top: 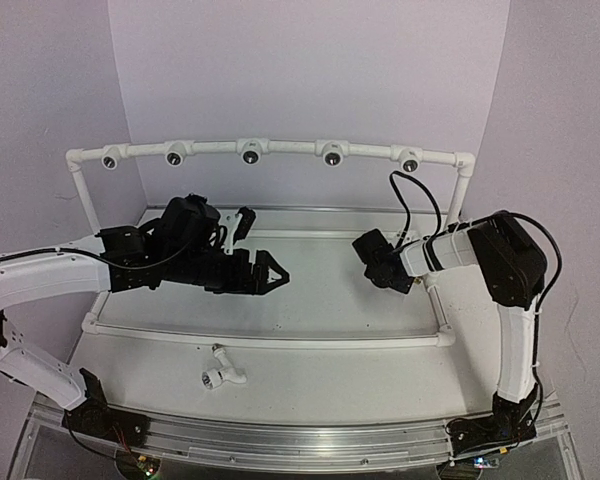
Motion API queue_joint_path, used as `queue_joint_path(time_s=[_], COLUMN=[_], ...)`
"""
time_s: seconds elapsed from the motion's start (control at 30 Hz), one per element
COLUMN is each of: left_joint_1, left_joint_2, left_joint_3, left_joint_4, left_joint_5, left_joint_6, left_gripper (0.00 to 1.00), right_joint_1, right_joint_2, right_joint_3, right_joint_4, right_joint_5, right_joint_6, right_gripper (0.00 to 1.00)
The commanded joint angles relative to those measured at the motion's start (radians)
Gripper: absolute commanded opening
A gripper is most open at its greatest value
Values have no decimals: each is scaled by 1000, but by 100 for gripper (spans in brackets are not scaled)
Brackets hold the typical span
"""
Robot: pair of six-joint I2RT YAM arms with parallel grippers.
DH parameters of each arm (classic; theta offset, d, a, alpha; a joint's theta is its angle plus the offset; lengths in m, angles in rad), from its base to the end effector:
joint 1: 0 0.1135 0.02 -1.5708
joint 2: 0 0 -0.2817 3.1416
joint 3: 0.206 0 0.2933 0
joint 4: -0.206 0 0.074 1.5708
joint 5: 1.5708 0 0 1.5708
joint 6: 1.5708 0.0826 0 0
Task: Install the water faucets
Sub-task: Pick up the water faucet from the center of the board.
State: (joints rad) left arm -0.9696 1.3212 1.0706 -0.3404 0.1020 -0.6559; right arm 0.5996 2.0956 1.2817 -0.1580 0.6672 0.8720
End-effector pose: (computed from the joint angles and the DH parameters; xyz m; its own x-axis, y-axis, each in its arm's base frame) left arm 0.2041 -0.3124 0.2864 -0.7793 0.0635 -0.6235 0.4958 0.6709 -0.5514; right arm 0.4253 0.2288 0.0751 -0.5576 0.3474 -0.7540 0.4222 0.9007 0.1028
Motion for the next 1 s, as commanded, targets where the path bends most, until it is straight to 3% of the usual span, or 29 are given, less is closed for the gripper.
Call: queue_joint_path(time_s=[0.0, 0.2, 0.4, 0.53, 0.73, 0.97], left_joint_1=[0, -1, 0, 0, 0, 2], left_joint_2=[-28, -28, -15, -7, -2, 10], left_joint_3=[2, 2, 7, 22, 32, 67], left_joint_4=[22, 21, 22, 23, 23, 27], left_joint_5=[-9, -13, -17, -21, -62, -96], left_joint_6=[0, 2, -5, -8, 2, 20], left_gripper=[96, 96, 97, 98, 99, 100], right_joint_1=[-15, -39, -39, -40, -35, 7], right_joint_2=[46, 85, 77, 50, -77, -414], right_joint_3=[45, 62, 59, -3, -155, -395], right_joint_4=[7, 5, 66, 192, 358, 455], right_joint_5=[89, 57, 20, -39, -278, -783], right_joint_6=[31, 13, -110, -232, -350, -346], right_gripper=[77, 69, 44, 33, 2, 0])
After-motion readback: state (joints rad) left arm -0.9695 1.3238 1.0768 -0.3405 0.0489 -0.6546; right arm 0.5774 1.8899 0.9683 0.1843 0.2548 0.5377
